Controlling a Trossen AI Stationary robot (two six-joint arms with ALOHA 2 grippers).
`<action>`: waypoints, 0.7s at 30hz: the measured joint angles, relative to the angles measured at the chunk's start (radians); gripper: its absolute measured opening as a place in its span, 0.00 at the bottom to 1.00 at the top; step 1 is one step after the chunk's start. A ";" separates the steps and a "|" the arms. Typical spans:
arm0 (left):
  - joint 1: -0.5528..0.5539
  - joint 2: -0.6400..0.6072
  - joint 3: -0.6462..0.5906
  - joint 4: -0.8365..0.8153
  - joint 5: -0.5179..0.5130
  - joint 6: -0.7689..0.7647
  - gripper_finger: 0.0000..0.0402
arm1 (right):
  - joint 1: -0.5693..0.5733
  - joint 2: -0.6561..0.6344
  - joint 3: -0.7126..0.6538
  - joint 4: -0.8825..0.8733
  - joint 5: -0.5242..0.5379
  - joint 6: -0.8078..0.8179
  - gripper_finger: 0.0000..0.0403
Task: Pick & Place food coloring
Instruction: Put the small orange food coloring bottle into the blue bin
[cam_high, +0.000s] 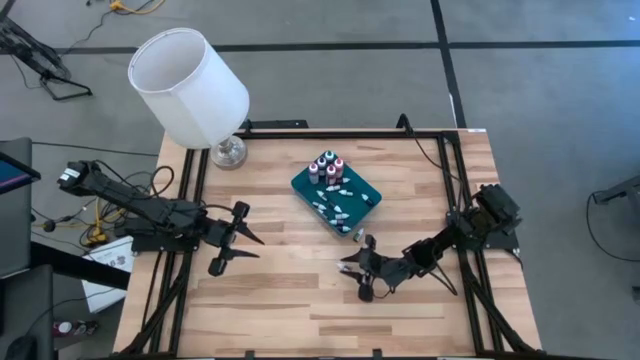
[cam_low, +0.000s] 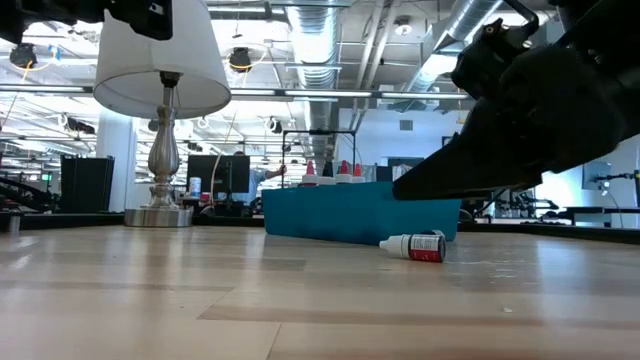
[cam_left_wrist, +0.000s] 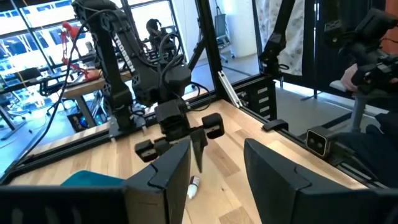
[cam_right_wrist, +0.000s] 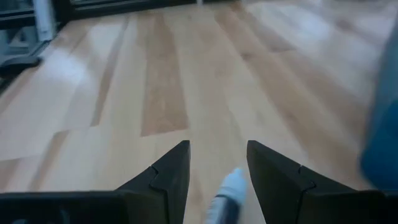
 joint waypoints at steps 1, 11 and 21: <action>0.000 0.000 0.000 0.000 0.000 0.000 0.36 | -0.002 0.000 0.005 -0.008 -0.021 0.003 0.38; 0.000 0.000 0.000 0.000 0.000 0.005 0.36 | -0.010 0.000 0.130 -0.308 -0.060 0.062 0.35; 0.000 0.000 0.000 0.000 0.000 0.047 0.36 | -0.014 0.000 0.145 -0.346 -0.060 0.132 0.35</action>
